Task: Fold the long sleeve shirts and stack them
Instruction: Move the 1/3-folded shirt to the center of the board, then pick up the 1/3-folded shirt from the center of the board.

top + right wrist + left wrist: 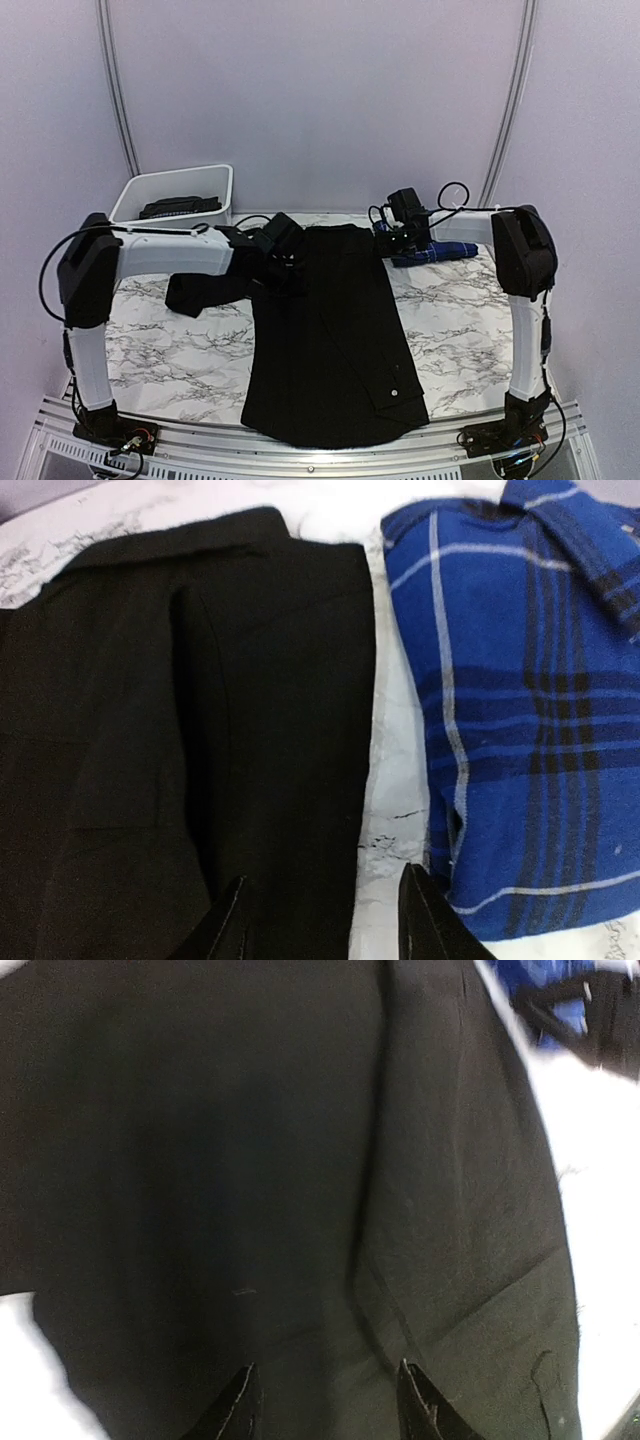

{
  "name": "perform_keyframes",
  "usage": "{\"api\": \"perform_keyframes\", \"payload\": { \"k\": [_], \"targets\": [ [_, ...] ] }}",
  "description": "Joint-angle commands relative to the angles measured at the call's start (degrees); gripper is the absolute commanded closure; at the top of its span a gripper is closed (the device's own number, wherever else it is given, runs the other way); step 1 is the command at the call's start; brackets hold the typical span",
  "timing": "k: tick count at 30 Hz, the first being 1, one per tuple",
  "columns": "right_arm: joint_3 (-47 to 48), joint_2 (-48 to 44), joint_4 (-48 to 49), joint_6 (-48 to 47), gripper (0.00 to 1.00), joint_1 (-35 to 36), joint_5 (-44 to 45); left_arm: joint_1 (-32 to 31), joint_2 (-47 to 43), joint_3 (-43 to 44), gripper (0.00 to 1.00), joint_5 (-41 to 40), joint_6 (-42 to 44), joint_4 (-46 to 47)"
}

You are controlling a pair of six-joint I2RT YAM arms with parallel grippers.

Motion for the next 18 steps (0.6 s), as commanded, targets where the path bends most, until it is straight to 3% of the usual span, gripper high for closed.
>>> {"api": "perform_keyframes", "payload": {
  "k": [1,9,13,18],
  "targets": [
    [1.1,-6.0,-0.9,-0.6,0.58,2.2,2.3,3.7,-12.3,-7.0,0.52,-6.3,1.0,-3.3],
    [4.3,-3.0,0.3,-1.1,0.77,7.4,-0.8,13.1,-30.8,-23.3,0.51,-14.0,-1.6,-6.2],
    [7.7,1.7,0.8,-0.8,0.77,8.0,-4.2,18.7,-36.2,-28.7,0.49,-14.2,-1.2,-7.0],
    [13.6,8.0,-0.6,-0.7,0.77,8.0,-5.5,23.0,-35.7,-28.8,0.47,-12.6,0.9,-7.1]
  ]
}}
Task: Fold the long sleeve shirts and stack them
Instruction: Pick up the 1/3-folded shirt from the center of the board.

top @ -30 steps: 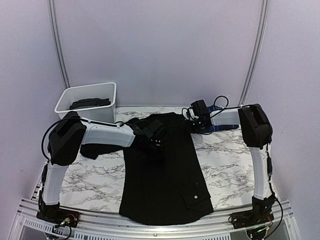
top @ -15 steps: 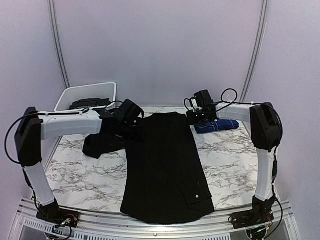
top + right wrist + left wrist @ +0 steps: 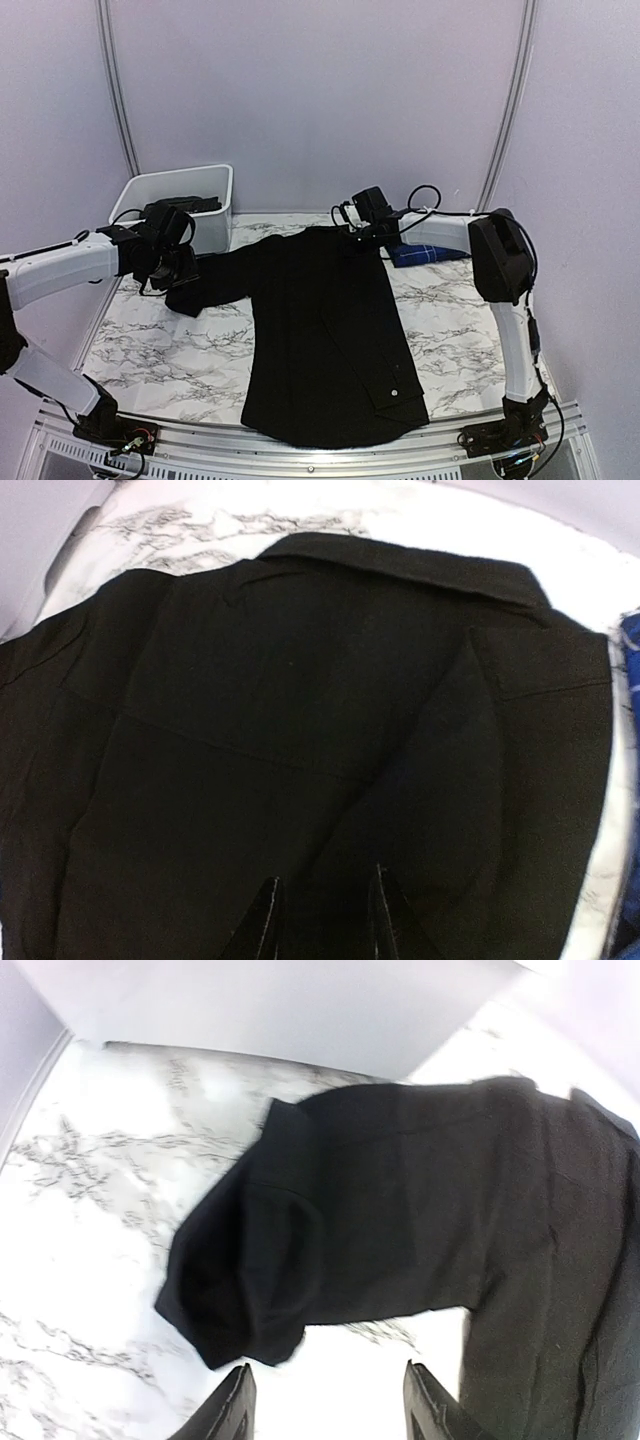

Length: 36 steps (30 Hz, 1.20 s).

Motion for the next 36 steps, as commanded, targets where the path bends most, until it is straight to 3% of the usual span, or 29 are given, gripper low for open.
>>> {"api": "perform_keyframes", "payload": {
  "k": [1,13,30,36],
  "targets": [
    [5.6,5.2,-1.2,0.1,0.77,-0.3,-2.0,2.9,1.0,0.7,0.46,0.2,1.8,-1.4],
    [9.9,9.1,-2.5,0.5,0.73,-0.3,-2.6,7.6,10.9,8.1,0.47,2.5,6.0,-1.3],
    [5.9,-2.5,-0.7,0.1,0.67,0.6,-3.7,9.8,18.3,9.1,0.56,1.6,5.7,-0.2],
    [1.2,-8.7,3.3,-0.5,0.6,1.1,-5.1,9.9,17.4,9.0,0.81,4.1,8.1,1.5]
  ]
}}
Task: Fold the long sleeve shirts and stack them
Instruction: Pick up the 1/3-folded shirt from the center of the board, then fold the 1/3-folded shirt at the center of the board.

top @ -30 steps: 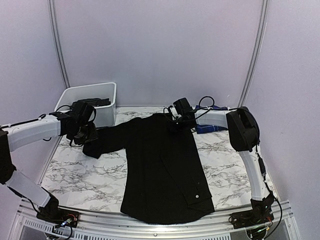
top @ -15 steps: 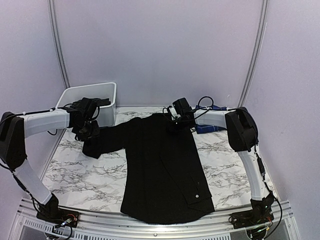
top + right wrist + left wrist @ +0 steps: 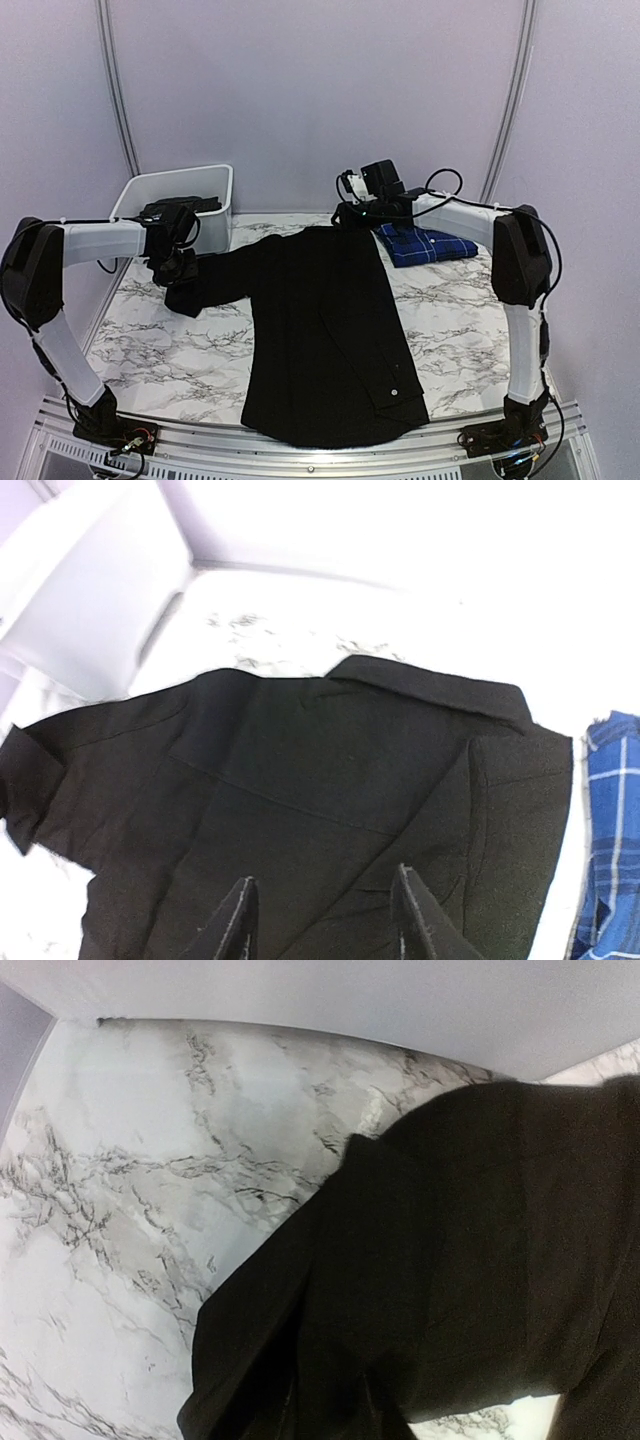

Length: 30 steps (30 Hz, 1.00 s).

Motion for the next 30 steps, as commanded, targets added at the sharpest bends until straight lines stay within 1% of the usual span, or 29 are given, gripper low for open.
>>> {"api": "perform_keyframes", "payload": {
  "k": [1,4,5,8,12,19,25,30],
  "targets": [
    [-3.8,-5.2,4.6,-0.7,0.59,0.9,-1.8,0.2,-1.5,1.1,0.86,1.9,2.7,1.6],
    [-7.4,-8.4,8.0,-1.6,0.56,1.2,-2.5,-0.1,-4.3,0.9,0.98,4.2,5.9,2.1],
    [-8.6,-9.3,9.3,-1.9,0.55,1.3,-2.8,-0.3,-5.3,0.9,1.0,5.2,7.0,2.1],
    [-12.5,-11.9,13.1,-3.2,0.55,1.8,-4.1,-1.9,-8.6,1.4,1.0,9.8,11.3,2.6],
    [-16.8,-14.4,18.9,-4.2,0.56,2.1,-9.4,-4.9,-12.1,2.5,1.0,17.3,16.9,2.7],
    [-20.0,-16.8,24.3,-9.3,0.49,4.4,-18.2,-9.9,-14.2,4.9,1.0,31.6,24.7,2.4],
    [-21.5,-16.8,27.2,-10.6,0.4,4.8,-30.0,-13.5,-14.0,5.8,1.0,38.1,30.0,2.2],
    [-20.4,-15.3,26.3,-11.8,0.31,5.9,-38.4,-16.2,-13.3,6.7,1.0,40.1,32.1,1.9]
  ]
}}
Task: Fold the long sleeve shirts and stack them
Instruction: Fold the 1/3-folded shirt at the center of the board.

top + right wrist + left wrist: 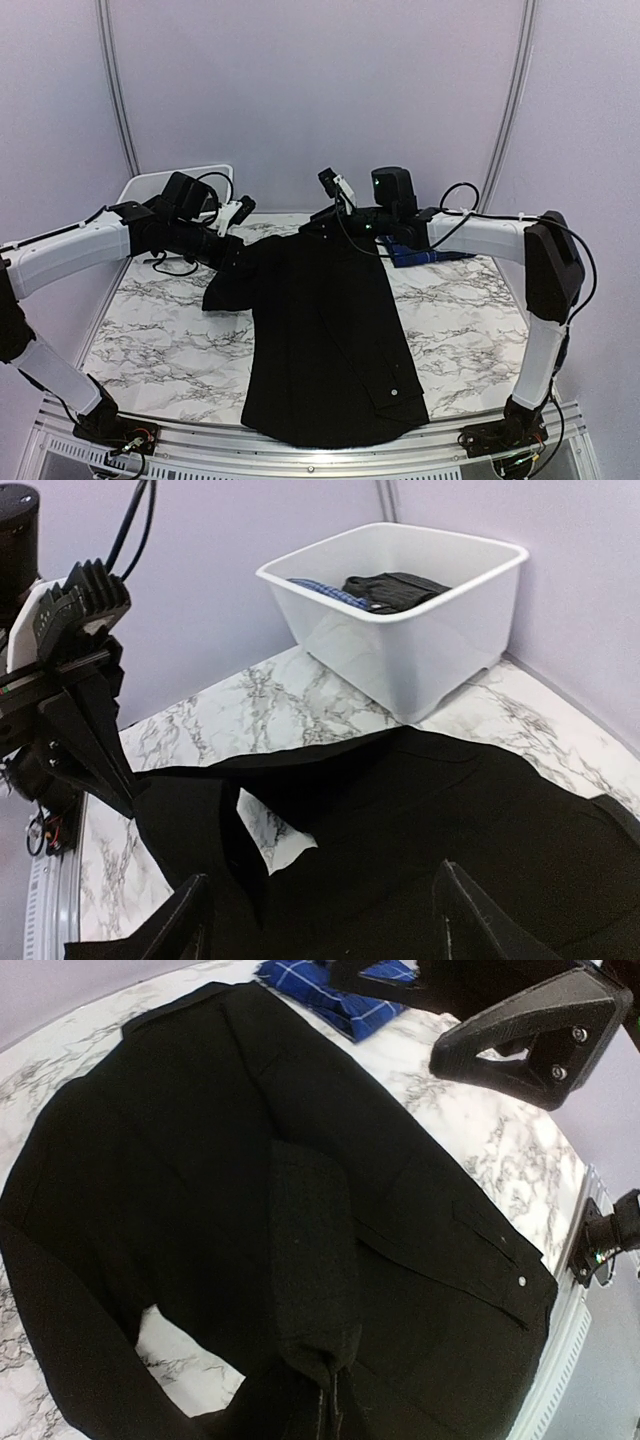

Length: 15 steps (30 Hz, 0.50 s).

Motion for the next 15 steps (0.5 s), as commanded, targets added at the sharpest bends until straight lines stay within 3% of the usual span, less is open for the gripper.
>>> {"api": "perform_keyframes", "payload": {
  "k": [1,10,15],
  "targets": [
    [1.7,0.4,1.1,-2.1,0.3,1.5,-11.0,-2.1,0.3,2.1,1.0,4.3,4.1,-0.4],
    [7.1,5.0,-6.1,-5.7,0.25,5.9,-13.7,-3.4,1.7,3.3,1.0,3.7,5.1,-1.1],
    [7.2,5.6,-6.7,-5.5,0.35,6.9,-13.9,-3.4,1.8,3.1,1.0,2.6,5.2,-1.1]
  ]
}}
